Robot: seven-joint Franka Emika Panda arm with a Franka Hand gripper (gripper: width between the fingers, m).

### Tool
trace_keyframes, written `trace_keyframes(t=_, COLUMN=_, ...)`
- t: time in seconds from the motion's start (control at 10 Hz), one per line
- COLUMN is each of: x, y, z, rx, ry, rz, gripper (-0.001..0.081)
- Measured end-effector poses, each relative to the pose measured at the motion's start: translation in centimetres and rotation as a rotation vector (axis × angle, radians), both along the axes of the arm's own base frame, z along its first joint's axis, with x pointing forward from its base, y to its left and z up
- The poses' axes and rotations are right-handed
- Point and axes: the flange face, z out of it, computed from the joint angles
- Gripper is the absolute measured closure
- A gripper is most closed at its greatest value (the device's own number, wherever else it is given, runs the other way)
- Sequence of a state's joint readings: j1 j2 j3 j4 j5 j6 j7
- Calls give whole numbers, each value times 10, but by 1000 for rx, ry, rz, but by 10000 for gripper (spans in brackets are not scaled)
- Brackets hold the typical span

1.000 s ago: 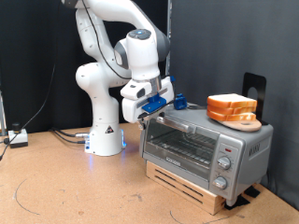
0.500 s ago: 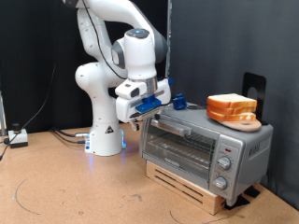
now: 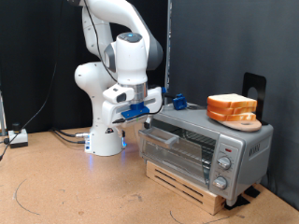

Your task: Make a piece of toast with the oven

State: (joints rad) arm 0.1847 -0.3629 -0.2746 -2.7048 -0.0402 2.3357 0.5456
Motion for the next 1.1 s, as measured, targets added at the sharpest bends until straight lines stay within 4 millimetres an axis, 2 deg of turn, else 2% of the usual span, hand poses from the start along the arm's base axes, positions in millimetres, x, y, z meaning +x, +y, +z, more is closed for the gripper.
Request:
trace_keyframes(t=0.6, x=40, y=-25, z=-44, rx=-55, ry=-6, rz=-45, gripper=-1)
trace_keyframes(t=1.1, x=61, y=-42, z=-69, rx=-85, ry=-10, rz=-48, gripper=-1)
